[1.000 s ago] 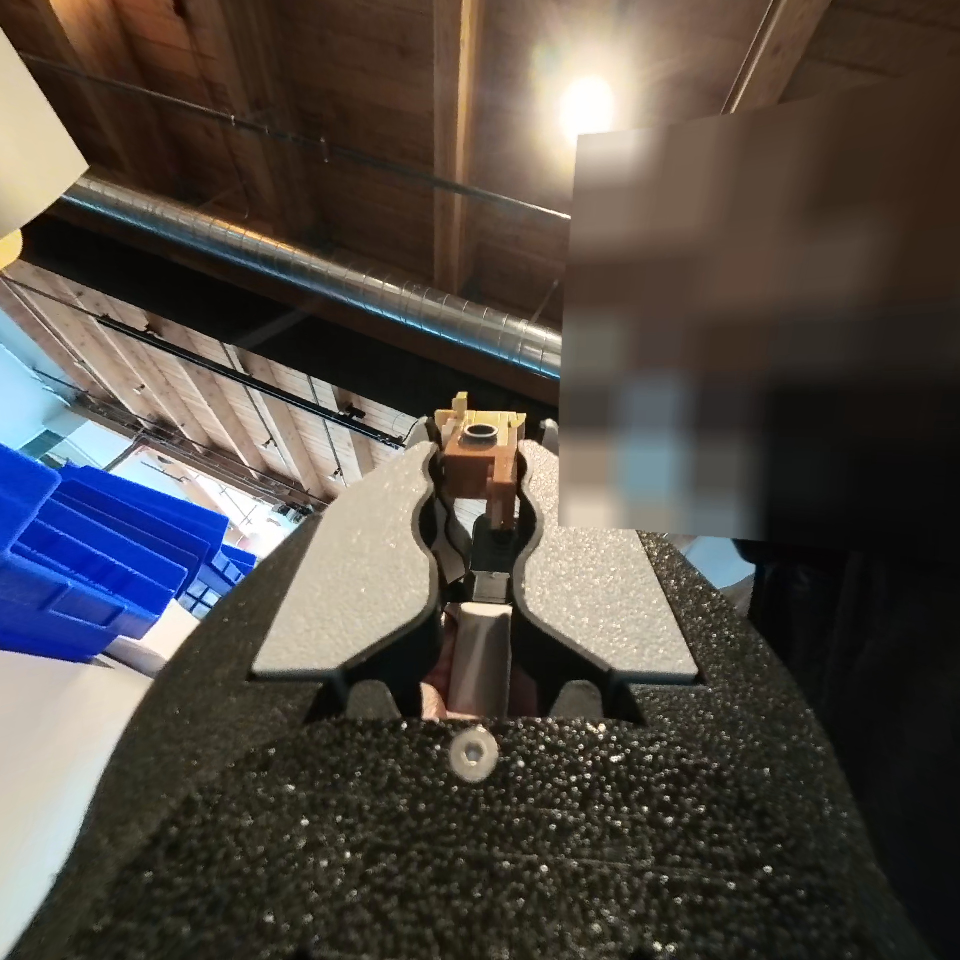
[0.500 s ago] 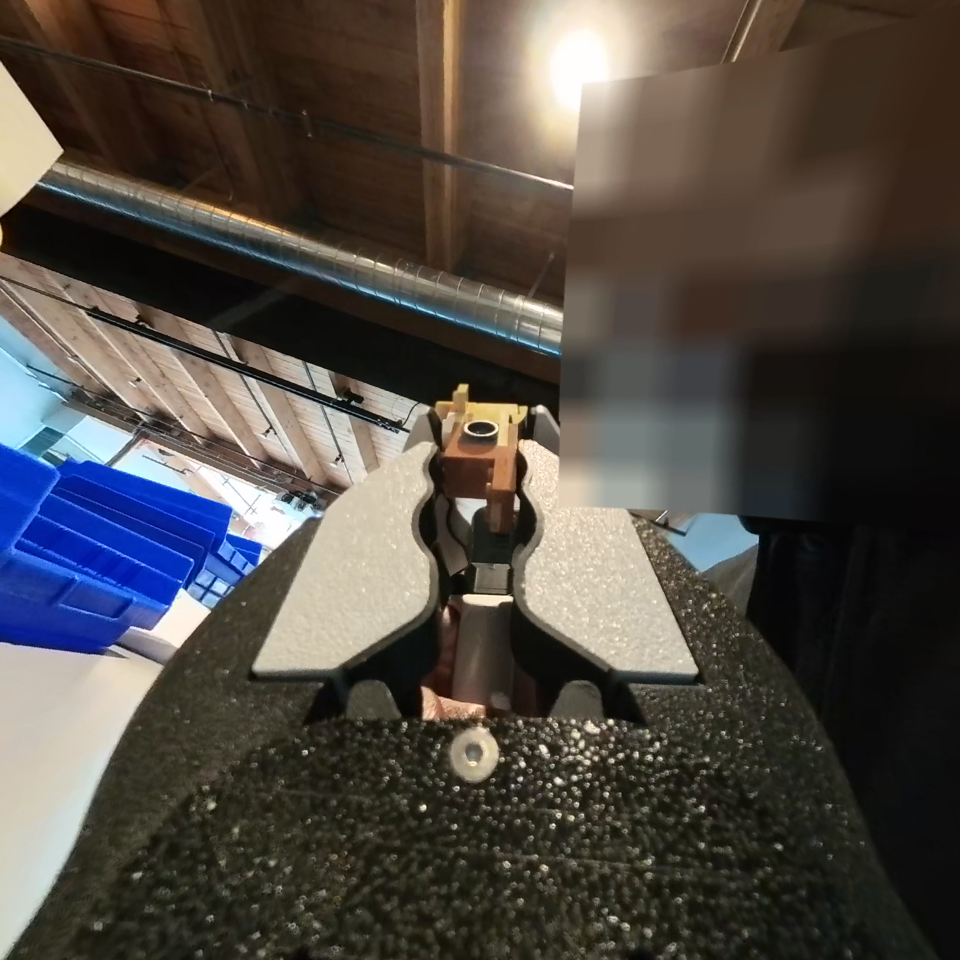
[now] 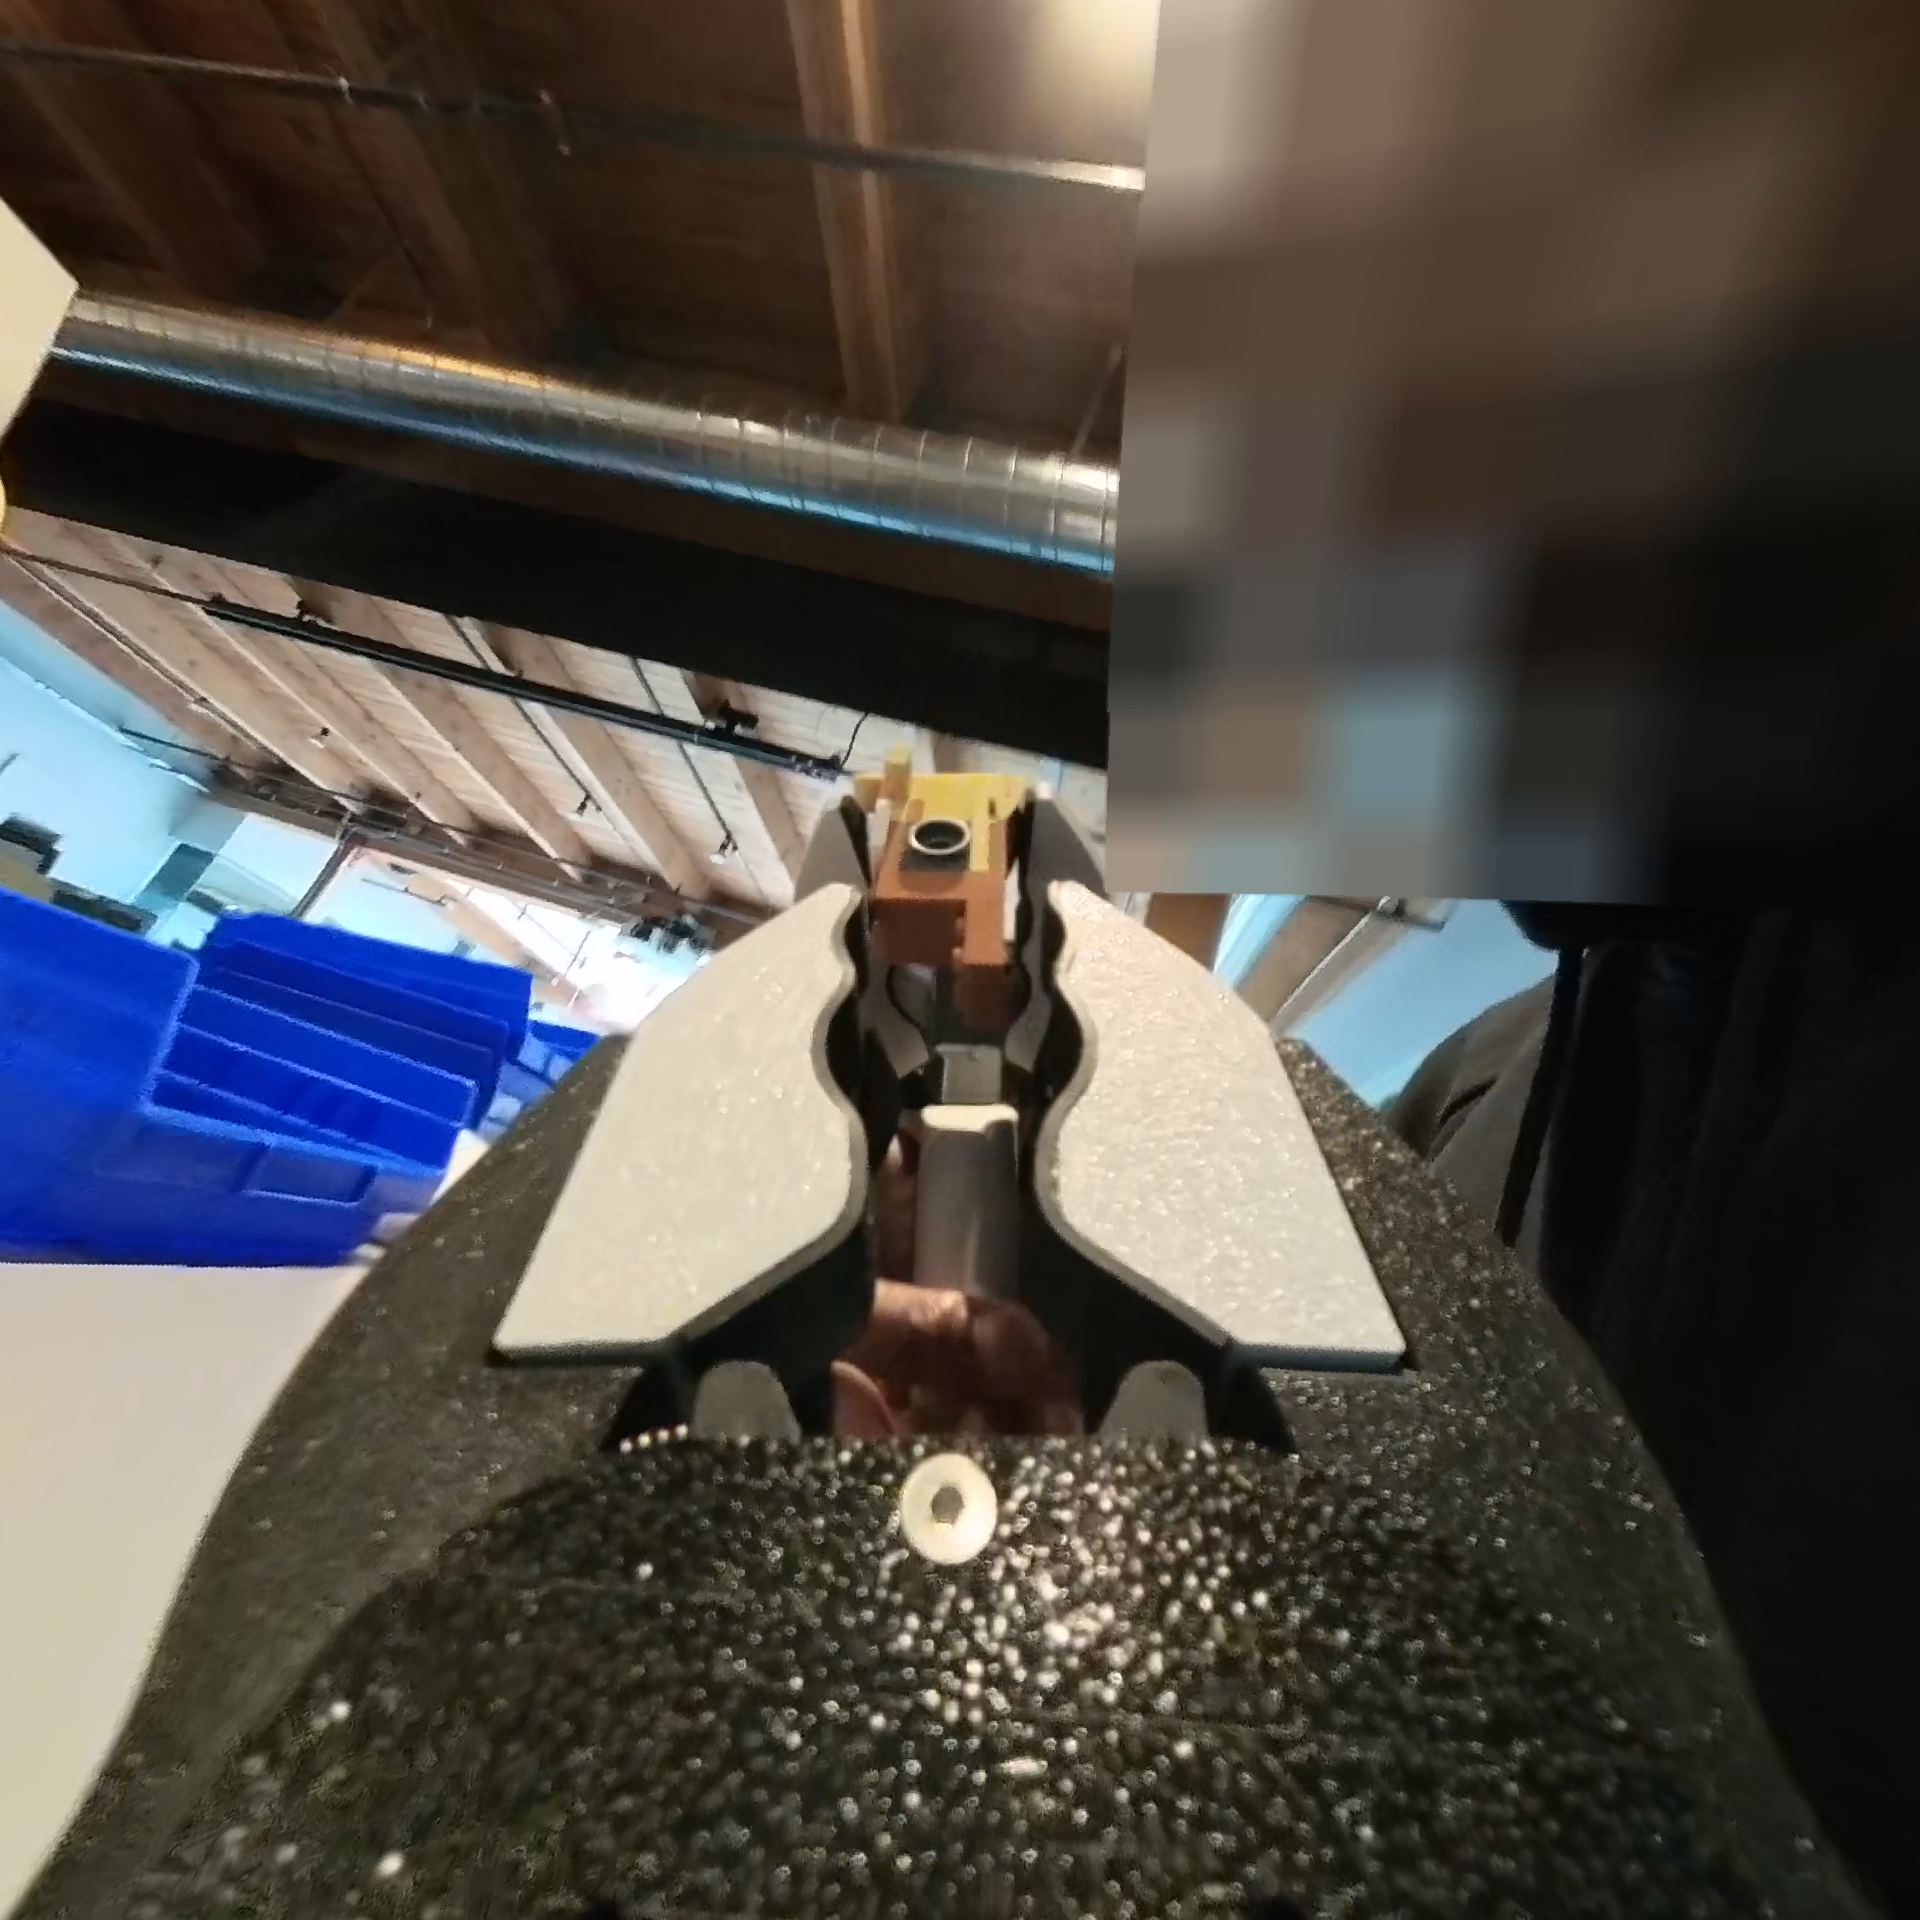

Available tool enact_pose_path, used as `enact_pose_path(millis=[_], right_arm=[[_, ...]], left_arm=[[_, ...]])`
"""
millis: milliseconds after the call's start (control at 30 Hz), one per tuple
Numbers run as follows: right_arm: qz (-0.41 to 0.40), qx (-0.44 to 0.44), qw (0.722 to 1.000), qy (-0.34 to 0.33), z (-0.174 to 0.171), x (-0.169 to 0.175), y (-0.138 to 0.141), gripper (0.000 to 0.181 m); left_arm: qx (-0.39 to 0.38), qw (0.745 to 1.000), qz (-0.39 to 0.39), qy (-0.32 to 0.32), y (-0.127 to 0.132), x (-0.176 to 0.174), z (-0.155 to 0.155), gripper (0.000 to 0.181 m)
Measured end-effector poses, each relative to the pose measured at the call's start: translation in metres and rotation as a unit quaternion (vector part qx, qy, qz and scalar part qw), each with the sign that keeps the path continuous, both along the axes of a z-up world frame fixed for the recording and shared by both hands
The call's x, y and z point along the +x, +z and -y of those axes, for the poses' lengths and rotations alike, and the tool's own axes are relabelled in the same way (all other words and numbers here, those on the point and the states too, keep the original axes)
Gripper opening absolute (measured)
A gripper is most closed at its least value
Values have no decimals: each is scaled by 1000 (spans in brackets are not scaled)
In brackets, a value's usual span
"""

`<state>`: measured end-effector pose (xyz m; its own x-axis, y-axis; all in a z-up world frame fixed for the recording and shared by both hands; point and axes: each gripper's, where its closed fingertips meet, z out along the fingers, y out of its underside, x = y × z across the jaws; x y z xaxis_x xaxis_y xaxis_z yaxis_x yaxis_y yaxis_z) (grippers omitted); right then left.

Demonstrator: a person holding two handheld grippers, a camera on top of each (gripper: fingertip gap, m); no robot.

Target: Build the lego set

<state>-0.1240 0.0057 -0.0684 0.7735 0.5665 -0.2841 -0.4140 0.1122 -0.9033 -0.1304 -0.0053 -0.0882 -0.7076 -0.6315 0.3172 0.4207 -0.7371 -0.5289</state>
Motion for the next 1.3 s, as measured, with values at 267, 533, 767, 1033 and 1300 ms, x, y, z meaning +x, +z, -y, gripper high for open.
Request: enact_pose_path(millis=[267,533,767,1033,1300], right_arm=[[20,-9,999,39,10,21,1,33],[45,-22,998,47,9,21,-5,33],[16,10,996,91,17,20,-1,33],[-7,57,987,149,26,14,6,33],[16,55,987,148,22,7,12,33]], left_arm=[[89,994,-40,45,2,4,-6,34],[154,982,-81,76,8,14,4,35],[218,964,-135,78,8,23,18,35],[260,939,-201,102,4,34,29,38],[270,930,-196,156,9,35,27,27]])
